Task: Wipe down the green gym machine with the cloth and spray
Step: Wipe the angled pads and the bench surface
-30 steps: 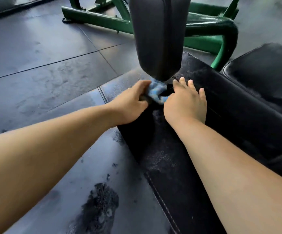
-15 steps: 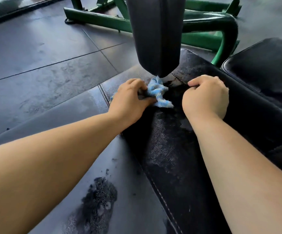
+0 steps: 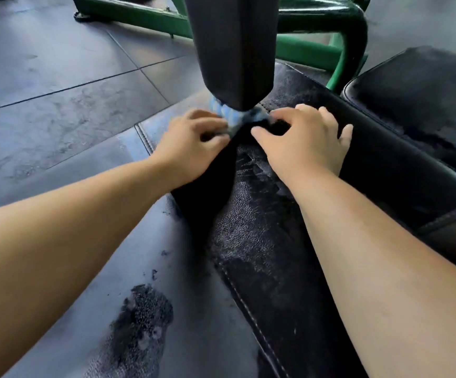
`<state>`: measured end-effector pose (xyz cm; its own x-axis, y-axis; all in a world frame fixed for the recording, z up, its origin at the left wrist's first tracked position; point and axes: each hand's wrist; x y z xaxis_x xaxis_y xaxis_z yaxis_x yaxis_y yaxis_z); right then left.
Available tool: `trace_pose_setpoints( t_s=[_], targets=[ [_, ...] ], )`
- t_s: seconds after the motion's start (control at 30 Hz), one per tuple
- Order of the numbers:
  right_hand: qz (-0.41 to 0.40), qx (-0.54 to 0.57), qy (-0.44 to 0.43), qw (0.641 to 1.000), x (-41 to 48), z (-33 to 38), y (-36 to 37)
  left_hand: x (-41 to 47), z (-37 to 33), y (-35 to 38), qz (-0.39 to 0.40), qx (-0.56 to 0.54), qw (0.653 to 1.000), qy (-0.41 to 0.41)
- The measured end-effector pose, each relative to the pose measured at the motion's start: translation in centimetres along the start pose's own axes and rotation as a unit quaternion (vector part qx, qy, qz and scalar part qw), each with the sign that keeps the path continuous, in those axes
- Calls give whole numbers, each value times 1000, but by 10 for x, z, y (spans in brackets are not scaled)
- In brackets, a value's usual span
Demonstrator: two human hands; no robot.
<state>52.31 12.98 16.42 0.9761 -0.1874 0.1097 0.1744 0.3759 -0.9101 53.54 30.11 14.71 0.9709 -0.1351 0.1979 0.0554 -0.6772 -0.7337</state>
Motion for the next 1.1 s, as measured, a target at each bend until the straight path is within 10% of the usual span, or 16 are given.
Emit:
trace_pose_setpoints(
  t_s=[0.3,0.47,0.7,0.93,1.1],
  targets=[
    [42,-19,-2,999,14,13,-3,18,-7,4,-63,25,996,-62],
    [-82,100,29,991,19,2,-5,36,-8,14,-124,27,983,-131],
    [-212,288,120,926,15,-1,-10,-12,-29,34,-20,88,984,156],
    [-183,299,91,932,8,-1,-10,27,-46,35,-81,25,981,-174],
    [-81,191,64,976,7,1,-8,40,-38,31,-85,55,970,-222]
  ],
)
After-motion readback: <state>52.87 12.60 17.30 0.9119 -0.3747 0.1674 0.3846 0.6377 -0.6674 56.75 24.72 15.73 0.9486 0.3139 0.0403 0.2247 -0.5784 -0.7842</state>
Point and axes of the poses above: each hand's wrist, its own x-axis towards the middle knuckle, its own y-axis out of the palm, z = x × y, and after that the axes turned 4 degrees about z, right-handed
